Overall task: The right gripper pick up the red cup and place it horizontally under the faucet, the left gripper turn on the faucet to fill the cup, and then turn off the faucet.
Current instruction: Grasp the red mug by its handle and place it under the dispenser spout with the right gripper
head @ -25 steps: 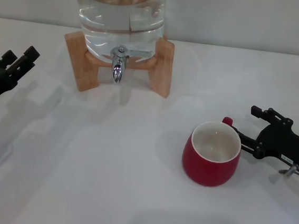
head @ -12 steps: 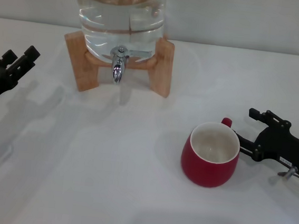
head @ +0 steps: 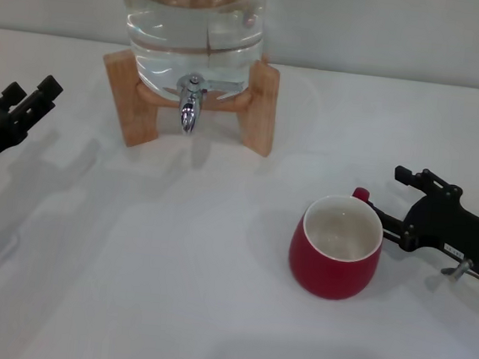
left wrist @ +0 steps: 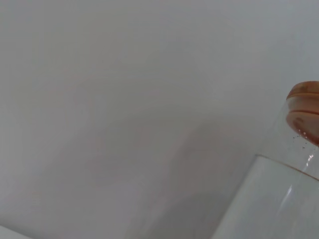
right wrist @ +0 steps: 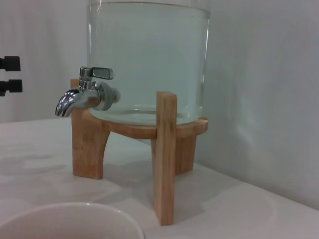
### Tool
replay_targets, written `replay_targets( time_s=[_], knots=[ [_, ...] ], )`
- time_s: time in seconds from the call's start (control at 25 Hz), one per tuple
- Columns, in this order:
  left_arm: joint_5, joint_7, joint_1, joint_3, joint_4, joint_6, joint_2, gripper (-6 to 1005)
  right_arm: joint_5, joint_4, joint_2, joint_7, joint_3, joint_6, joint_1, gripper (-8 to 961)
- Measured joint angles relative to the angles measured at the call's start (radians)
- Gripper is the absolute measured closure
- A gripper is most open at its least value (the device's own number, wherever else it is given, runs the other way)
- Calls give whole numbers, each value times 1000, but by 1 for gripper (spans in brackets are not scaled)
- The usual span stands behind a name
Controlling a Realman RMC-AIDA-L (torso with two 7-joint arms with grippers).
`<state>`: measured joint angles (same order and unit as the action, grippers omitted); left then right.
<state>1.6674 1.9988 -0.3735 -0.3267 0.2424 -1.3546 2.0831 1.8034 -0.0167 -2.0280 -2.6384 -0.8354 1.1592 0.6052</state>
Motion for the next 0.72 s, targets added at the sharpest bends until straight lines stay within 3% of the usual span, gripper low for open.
replay_targets(
  time_s=[0.72],
  knots=[
    [0,0,-5,0,-2,3,0,140,7,27,0,0,4,-17,16,239]
  ],
)
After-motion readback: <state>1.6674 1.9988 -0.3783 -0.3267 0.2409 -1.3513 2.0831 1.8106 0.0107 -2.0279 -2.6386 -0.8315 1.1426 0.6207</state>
